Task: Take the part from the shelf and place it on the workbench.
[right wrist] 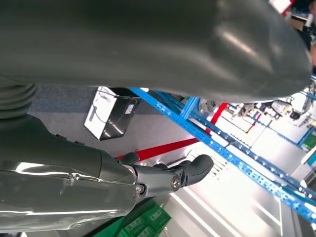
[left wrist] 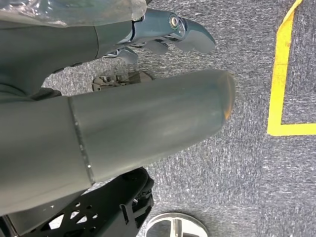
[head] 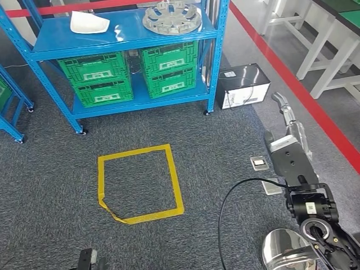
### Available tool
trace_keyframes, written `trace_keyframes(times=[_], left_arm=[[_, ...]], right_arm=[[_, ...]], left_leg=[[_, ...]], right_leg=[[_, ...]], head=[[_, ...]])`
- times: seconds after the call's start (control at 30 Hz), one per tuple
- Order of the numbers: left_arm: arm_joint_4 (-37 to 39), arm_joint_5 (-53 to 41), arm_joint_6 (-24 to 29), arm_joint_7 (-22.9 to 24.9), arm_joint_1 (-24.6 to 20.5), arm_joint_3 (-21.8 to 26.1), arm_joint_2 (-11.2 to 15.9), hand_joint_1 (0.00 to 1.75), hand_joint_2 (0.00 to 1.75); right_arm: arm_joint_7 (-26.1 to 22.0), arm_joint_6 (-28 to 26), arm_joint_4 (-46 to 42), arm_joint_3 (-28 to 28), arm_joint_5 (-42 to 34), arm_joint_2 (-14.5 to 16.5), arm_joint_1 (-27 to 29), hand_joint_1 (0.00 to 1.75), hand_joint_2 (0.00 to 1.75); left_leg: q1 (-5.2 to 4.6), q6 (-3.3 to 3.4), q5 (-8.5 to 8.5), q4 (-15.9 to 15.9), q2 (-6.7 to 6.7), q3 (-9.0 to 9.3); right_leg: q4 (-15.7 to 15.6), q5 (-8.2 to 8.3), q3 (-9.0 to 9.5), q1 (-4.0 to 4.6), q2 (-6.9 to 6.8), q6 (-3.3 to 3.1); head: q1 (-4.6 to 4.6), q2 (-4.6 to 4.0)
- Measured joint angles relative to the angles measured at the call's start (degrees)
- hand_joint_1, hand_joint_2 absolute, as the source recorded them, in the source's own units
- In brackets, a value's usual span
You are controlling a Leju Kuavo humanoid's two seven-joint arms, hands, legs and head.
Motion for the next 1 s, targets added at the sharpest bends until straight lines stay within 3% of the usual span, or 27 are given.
trace_keyframes(times=[0.37, 0.63, 0.8, 1.0], left_arm=[[0.0, 0.4, -0.3, 0.2, 0.0, -0.2, 0.0, 0.00, 0.00], [0.0, 1.1, -0.5, 0.2, -0.1, -1.2, 0.1, 0.00, 0.00], [0.0, 1.6, -0.5, 0.2, -0.1, -1.4, 0.2, 0.00, 0.00], [0.0, 2.5, -0.6, 0.0, -0.1, -1.7, 0.2, 0.00, 0.00]], right_arm=[[1.0, 2.8, -0.5, 0.6, 4.8, 0.0, -0.8, 0.00, 0.00], [1.8, 10.5, -2.1, 1.8, 18.2, 0.0, -3.3, 0.00, 0.00], [2.4, 8.4, -2.8, 2.6, 19.8, 0.0, -4.3, 0.00, 0.00], [4.3, 1.5, -2.7, 2.2, 19.3, 0.0, -4.1, 0.00, 0.00]], left_leg=[[0.00, 0.00, 0.00, 0.0, 0.00, 0.00], [0.00, 0.00, 0.00, 0.0, 0.00, 0.00], [0.00, 0.00, 0.00, 0.0, 0.00, 0.00], [0.00, 0.00, 0.00, 0.0, 0.00, -0.01]], right_leg=[[0.0, 0.00, 0.00, 0.00, 0.00, 0.00], [0.0, 0.00, 0.00, 0.00, 0.01, 0.00], [0.0, 0.00, 0.00, 0.00, 0.01, 0.00], [0.0, 0.00, -0.01, 0.00, 0.01, 0.00]], head=[[0.01, 0.00], [0.00, 0.00], [0.01, 0.00], [0.01, 0.00]])
